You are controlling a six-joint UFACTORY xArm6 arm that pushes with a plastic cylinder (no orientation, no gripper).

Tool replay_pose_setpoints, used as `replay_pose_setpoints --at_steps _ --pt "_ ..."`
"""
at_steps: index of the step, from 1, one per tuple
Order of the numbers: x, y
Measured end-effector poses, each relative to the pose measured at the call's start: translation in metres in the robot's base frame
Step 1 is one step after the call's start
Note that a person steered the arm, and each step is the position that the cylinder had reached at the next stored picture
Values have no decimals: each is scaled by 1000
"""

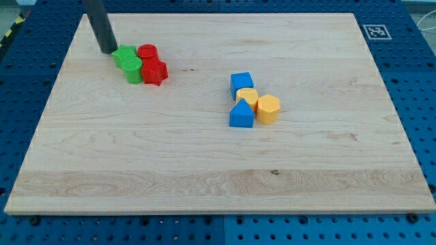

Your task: Push the green star along with the green circle a bit down

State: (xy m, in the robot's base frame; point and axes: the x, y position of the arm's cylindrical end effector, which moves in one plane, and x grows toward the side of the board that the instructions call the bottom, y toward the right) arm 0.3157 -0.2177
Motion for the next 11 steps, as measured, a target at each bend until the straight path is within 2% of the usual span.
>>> replay_pose_setpoints --at_steps 3,4,6,8,9,11 --pt "64 2" --pt "58 -4" --pt "17 -6" --pt "-8 10" --pt "-4 19" --pt "44 24"
